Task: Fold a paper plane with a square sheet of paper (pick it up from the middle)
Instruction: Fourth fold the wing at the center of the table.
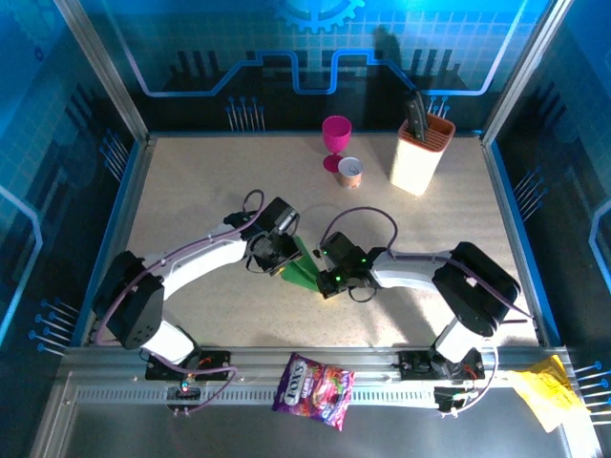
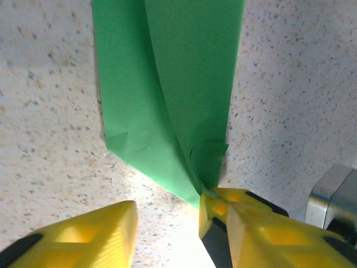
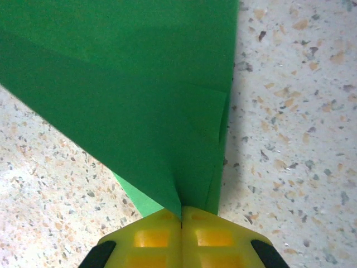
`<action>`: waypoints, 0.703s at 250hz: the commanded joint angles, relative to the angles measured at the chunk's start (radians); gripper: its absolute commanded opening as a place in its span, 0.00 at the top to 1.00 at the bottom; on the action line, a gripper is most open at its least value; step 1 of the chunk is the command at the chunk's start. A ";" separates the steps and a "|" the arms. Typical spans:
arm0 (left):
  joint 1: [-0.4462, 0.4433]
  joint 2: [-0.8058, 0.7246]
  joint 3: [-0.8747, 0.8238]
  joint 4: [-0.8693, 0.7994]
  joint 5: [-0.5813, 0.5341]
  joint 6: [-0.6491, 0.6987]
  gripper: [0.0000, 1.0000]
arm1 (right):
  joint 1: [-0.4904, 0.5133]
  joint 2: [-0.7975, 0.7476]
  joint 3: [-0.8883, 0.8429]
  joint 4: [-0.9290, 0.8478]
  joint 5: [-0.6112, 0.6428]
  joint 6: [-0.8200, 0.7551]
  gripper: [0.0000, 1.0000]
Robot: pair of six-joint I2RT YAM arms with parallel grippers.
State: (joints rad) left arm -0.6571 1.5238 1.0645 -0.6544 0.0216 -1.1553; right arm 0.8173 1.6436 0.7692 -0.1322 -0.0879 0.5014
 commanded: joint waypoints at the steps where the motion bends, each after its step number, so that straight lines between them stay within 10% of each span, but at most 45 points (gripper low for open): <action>1: 0.001 -0.045 -0.015 -0.034 -0.043 0.026 0.69 | -0.020 0.077 -0.057 -0.048 -0.062 0.020 1.00; 45: -0.001 -0.062 -0.073 0.036 -0.019 0.056 1.00 | -0.058 0.120 -0.059 -0.045 -0.175 0.023 1.00; 176: -0.001 0.031 -0.178 0.314 0.141 0.185 1.00 | -0.087 0.199 -0.017 -0.143 -0.258 0.008 1.00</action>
State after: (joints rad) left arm -0.6571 1.5383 0.9169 -0.4232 0.1066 -1.0107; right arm 0.7231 1.7493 0.8040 -0.0711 -0.3859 0.5167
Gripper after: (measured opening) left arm 0.065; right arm 0.048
